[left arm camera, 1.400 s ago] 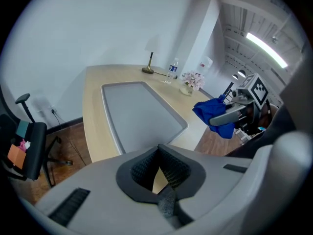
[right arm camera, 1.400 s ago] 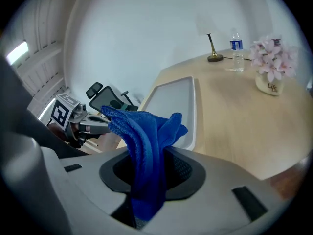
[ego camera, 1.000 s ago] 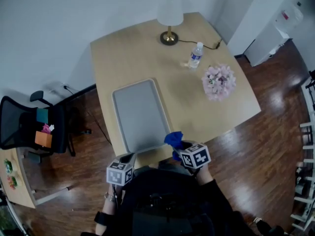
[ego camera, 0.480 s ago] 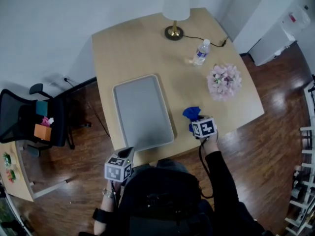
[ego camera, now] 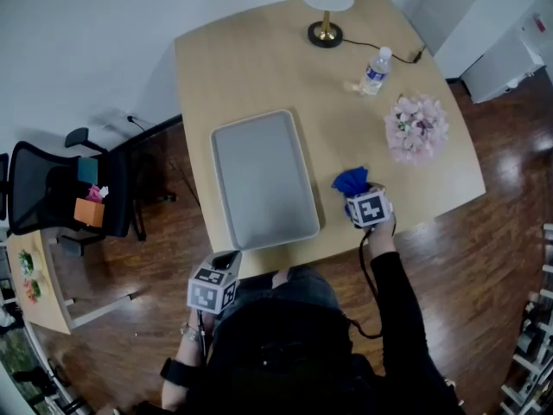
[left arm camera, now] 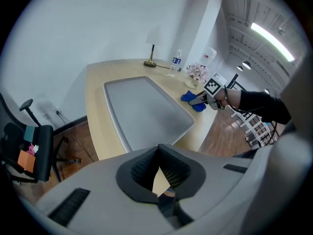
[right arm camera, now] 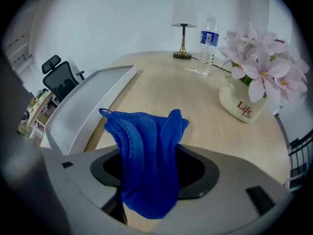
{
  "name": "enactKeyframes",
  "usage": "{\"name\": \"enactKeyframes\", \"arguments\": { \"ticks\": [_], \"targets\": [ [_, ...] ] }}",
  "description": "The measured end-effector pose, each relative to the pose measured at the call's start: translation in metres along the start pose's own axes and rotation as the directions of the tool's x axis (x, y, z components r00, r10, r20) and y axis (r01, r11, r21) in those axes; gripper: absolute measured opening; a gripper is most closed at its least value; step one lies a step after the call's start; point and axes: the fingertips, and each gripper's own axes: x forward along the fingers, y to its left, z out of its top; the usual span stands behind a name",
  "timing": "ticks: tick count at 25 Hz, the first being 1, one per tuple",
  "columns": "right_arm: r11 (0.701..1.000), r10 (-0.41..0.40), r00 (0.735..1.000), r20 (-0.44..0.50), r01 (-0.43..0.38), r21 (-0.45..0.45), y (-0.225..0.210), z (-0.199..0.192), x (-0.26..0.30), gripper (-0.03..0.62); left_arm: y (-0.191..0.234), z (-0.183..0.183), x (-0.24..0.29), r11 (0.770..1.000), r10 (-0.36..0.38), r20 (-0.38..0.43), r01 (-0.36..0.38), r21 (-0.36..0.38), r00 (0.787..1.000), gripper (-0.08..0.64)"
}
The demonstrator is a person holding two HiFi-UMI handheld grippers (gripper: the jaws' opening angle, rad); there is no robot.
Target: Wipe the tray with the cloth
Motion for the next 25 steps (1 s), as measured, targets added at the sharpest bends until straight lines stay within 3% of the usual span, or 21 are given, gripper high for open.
{"name": "enactKeyframes", "arguments": {
  "ticks": [3, 7, 11, 14, 17, 23, 25],
  "targets": [
    [0.998, -0.020, 0.999, 0.028, 0.019, 0.054, -0.001, 0.002, -0.018, 0.323, 0.005, 0.001, -0.008, 1.000, -0.002, 0.008, 0.001, 0.019, 1.000, 0.003],
    [0.994, -0.066, 0.981, 0.184, 0.048, 0.100, 0.003, 0.028, -0.076, 0.328, 0.016, 0.012, -0.020, 0.999, -0.016, 0.052, 0.014, 0.032, 0.998, 0.003],
    [0.985, 0.042, 0.953, 0.301, -0.090, 0.148, 0.061, 0.038, -0.133, 0.328, 0.021, 0.025, -0.031, 0.998, -0.042, 0.108, 0.037, 0.051, 0.993, 0.003],
    [0.970, 0.140, 0.934, 0.329, -0.196, 0.142, 0.122, 0.028, -0.152, 0.324, 0.021, 0.025, -0.035, 0.996, -0.069, 0.134, 0.060, 0.068, 0.989, 0.003],
    [0.959, 0.208, 0.930, 0.302, -0.254, 0.123, 0.178, 0.005, -0.149, 0.250, 0.015, 0.018, -0.034, 0.993, -0.107, 0.144, 0.098, 0.068, 0.984, 0.003],
    [0.919, 0.366, 0.904, 0.219, -0.388, 0.064, 0.252, -0.035, -0.133, 0.009, -0.012, -0.006, -0.024, 0.983, -0.173, 0.121, 0.162, 0.091, 0.978, 0.003],
    [0.911, 0.396, 0.897, 0.198, -0.410, 0.037, 0.263, -0.042, -0.132, 0.009, -0.019, -0.015, -0.022, 0.980, -0.187, 0.114, 0.176, 0.094, 0.976, 0.003]
  ]
}}
